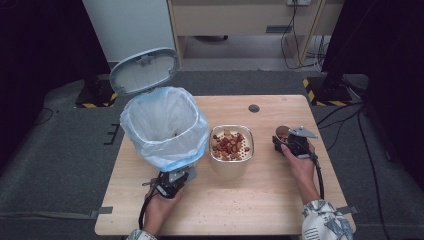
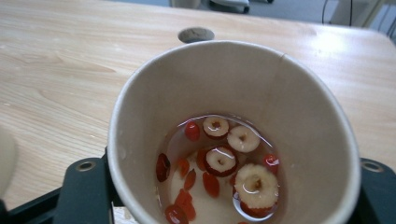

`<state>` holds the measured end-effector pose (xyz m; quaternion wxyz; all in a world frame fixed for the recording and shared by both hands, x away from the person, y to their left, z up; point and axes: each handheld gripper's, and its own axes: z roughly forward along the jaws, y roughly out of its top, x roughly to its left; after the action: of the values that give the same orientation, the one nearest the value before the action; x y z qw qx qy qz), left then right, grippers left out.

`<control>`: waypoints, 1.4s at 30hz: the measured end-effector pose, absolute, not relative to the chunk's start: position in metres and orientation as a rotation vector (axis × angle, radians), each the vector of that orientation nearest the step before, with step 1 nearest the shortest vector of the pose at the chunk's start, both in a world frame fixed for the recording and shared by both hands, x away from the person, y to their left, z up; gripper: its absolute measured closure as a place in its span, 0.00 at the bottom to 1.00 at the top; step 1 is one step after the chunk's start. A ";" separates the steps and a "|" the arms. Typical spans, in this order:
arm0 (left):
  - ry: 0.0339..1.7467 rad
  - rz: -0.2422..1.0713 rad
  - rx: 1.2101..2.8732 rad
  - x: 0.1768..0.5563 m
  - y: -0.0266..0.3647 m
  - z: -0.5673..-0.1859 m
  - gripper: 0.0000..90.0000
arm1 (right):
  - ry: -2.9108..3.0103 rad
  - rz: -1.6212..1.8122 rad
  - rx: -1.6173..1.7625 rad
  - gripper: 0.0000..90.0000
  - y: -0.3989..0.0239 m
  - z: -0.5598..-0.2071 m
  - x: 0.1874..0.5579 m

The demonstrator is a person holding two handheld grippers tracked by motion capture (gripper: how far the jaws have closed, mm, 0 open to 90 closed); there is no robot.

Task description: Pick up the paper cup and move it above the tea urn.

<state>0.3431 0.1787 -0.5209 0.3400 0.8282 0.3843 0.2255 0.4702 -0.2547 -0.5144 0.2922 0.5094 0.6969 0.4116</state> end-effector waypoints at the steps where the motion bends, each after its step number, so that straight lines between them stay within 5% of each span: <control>1: 1.000 0.587 2.156 0.343 0.179 -0.521 1.00 | 1.857 1.097 1.357 0.36 -0.255 -0.514 0.470; 42: 1.000 0.587 2.154 0.343 0.179 -0.521 1.00 | 2.019 1.097 1.010 0.39 -0.255 -0.408 0.467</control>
<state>0.3430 0.1786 -0.5211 0.3409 0.8278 0.3842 0.2255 0.4672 -0.2550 -0.4080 0.3108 0.3824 0.7646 0.4154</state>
